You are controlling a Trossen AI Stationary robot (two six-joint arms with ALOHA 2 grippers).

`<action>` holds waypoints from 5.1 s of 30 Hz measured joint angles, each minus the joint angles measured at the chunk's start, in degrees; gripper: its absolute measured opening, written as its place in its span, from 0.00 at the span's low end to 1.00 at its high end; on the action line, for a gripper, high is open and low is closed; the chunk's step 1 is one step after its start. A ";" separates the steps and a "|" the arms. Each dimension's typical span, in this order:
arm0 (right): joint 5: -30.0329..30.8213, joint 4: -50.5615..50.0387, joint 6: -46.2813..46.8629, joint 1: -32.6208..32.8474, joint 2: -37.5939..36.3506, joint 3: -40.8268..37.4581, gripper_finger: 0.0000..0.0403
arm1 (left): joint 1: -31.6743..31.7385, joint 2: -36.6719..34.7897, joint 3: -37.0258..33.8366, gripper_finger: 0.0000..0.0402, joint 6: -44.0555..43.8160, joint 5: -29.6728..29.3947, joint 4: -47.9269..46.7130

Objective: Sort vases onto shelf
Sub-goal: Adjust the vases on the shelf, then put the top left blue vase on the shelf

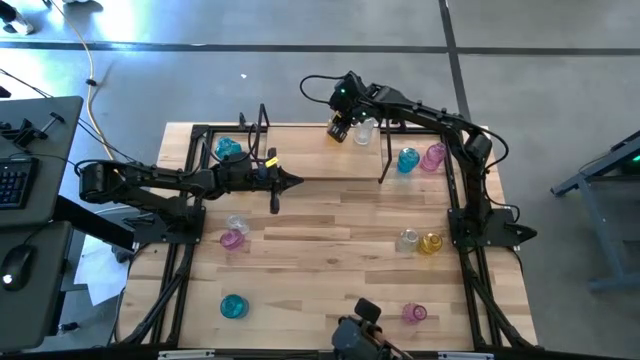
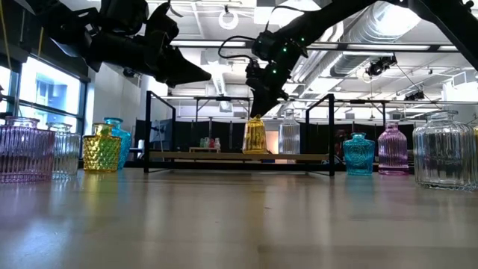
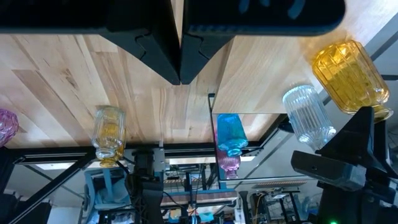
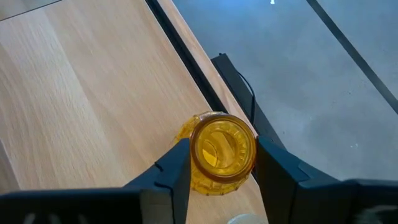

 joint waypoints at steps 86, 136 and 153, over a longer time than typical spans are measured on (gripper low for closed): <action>1.32 -17.45 -1.56 1.54 -0.76 14.77 0.50 | 0.00 0.00 0.00 0.00 0.00 0.00 0.09; 7.10 42.22 1.75 22.48 -50.65 -55.84 0.00 | -5.95 -7.11 49.78 0.00 -4.81 -16.84 -87.51; 6.92 41.56 -1.70 26.78 -50.25 -55.84 0.00 | 7.68 -2.96 57.66 0.00 3.45 -26.18 -116.71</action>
